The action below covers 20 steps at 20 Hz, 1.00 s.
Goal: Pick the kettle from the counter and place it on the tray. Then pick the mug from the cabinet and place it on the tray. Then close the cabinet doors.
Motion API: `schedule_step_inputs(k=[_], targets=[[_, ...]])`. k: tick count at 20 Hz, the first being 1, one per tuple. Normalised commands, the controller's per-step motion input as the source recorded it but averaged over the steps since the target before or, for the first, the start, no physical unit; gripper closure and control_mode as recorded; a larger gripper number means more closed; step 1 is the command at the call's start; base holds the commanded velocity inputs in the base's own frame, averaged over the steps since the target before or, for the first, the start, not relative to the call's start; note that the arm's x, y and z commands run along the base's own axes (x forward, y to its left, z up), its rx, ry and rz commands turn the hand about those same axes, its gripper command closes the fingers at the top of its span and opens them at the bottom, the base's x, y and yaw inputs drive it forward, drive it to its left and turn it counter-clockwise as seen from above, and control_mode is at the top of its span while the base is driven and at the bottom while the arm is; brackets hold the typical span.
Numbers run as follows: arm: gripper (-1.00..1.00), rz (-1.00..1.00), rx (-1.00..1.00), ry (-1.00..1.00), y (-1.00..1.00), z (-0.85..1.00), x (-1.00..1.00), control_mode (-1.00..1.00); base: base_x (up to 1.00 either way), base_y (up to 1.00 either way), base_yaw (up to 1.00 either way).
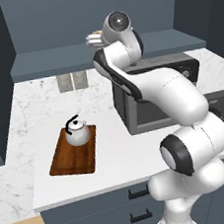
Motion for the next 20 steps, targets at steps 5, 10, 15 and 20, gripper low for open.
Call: schedule_step_inputs(k=[5,10,15,20], targets=[[-1.0,-0.02,0.04,0.0,0.04,0.0,0.29,-1.0,0.0,0.0,0.0],[-1.0,-0.01,0.03,0.0,0.0,-0.08,0.28,-1.0,0.0,0.0,0.0],[-1.0,0.0,0.01,0.0,0.0,-0.05,0.12,-1.0,0.0,0.0,0.0],[1.0,0.0,0.0,0.0,0.01,-0.01,0.06,-1.0,0.0,0.0,0.0]])
